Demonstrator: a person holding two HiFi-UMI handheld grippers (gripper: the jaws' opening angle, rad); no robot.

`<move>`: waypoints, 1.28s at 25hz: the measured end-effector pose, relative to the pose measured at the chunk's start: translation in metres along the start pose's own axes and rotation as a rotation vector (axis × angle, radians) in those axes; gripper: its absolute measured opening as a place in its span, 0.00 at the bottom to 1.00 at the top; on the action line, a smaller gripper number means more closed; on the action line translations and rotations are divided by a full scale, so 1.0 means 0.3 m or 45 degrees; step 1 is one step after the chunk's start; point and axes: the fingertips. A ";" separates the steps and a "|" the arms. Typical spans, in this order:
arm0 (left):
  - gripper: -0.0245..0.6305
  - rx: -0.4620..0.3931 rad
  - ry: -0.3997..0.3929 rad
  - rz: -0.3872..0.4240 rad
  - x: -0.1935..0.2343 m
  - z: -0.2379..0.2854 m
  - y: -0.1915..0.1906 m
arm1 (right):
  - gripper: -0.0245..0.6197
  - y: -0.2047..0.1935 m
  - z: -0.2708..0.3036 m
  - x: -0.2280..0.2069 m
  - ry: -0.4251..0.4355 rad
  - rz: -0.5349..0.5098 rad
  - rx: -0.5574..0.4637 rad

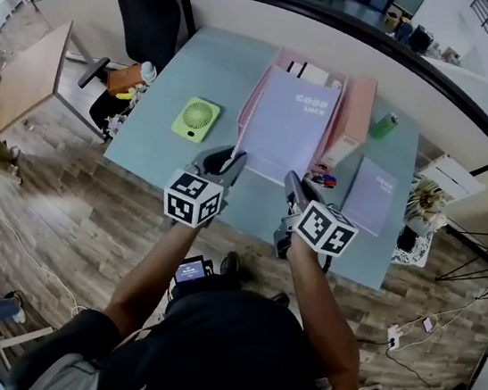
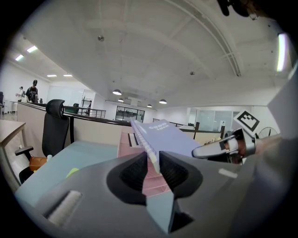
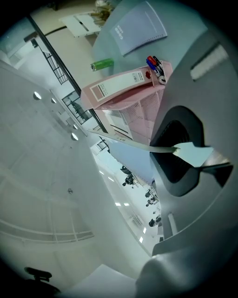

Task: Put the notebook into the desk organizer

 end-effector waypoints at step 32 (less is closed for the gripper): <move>0.25 0.049 0.281 -0.008 -0.206 -0.420 -0.179 | 0.09 -0.293 -0.306 0.061 0.169 -0.039 0.221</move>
Point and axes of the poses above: the fingertips, and each gripper's own axes: z forward along the fingers, x to its left, y out of its top, and after that the axes turned 11 degrees about -x, right-handed
